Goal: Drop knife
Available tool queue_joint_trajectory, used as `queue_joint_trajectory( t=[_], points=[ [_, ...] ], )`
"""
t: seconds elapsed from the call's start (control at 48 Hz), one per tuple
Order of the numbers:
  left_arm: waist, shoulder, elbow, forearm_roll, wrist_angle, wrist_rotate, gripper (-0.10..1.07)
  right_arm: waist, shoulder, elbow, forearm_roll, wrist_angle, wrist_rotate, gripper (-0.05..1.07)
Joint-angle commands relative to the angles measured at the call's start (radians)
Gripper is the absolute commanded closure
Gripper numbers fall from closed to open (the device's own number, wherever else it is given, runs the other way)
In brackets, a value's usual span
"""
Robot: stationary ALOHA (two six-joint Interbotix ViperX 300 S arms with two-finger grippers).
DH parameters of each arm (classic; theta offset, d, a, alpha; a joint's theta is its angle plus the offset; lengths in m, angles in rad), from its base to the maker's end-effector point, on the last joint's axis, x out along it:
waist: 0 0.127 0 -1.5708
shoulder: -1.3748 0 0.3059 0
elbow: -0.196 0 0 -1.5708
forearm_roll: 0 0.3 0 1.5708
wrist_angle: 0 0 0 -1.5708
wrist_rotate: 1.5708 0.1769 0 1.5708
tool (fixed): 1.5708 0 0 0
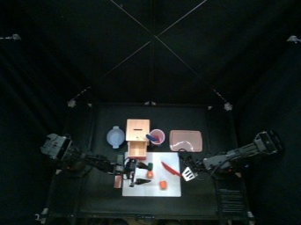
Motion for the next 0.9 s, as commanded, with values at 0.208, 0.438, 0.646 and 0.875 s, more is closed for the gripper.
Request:
queue_joint_trajectory(
  t=[0.208, 0.438, 0.646, 0.875],
  points=[
    [0.003, -0.034, 0.020, 0.002, -0.011, 0.003, 0.02, 0.064, -0.008, 0.081, -0.161, -0.064, 0.476, 0.86],
    [0.003, -0.104, 0.072, -0.006, -0.012, 0.003, 0.02, 0.135, 0.078, 0.078, -0.219, -0.137, 0.747, 0.82],
    [0.006, -0.183, 0.140, -0.011, -0.028, 0.002, 0.02, 0.166, 0.210, 0.066, -0.225, -0.235, 0.862, 0.66],
    [0.006, -0.225, 0.224, -0.041, -0.118, 0.000, 0.02, 0.160, 0.330, 0.023, -0.225, -0.304, 0.864, 0.52]
  ],
)
